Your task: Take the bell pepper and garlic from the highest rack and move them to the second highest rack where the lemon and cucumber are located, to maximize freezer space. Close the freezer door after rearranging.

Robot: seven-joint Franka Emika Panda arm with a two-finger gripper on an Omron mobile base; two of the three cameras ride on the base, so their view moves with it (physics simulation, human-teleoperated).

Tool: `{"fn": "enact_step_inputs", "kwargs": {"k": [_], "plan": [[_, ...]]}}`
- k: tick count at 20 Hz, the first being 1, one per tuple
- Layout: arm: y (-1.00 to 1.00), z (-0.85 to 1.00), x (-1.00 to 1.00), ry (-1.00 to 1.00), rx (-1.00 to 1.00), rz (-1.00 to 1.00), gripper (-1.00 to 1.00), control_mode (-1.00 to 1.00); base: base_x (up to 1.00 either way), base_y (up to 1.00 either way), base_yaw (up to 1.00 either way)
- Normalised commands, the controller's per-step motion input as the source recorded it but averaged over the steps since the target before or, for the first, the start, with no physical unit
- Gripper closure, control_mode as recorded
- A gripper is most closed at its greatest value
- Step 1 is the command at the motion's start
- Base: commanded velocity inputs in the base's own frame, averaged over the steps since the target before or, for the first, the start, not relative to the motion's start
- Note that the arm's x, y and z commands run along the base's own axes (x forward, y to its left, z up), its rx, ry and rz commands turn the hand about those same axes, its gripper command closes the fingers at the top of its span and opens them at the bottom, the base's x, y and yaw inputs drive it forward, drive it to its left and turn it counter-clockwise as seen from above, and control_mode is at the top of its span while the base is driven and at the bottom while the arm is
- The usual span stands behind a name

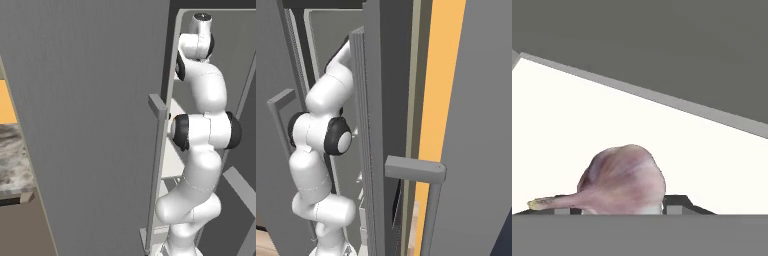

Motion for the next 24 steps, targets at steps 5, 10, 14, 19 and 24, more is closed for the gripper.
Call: {"fn": "enact_step_inputs", "kwargs": {"k": [5,10,14,19,24], "plan": [[0.03,-0.01,-0.74,-0.11,0.00,-0.05,1.00,-1.00,0.00,0.00,0.00],[0.00,-0.03,-1.00,-0.24,0.00,-0.03,1.00,-1.00,0.00,0.00,0.00],[0.18,-0.31,-1.00,-0.22,0.00,0.00,1.00,-1.00,0.00,0.00,0.00],[0.32,-0.30,-1.00,-0.25,0.00,0.00,1.00,-1.00,0.00,0.00,0.00],[0.15,-0.15,-1.00,-0.11,0.00,-0.01,1.00,-1.00,0.00,0.00,0.00]]}}
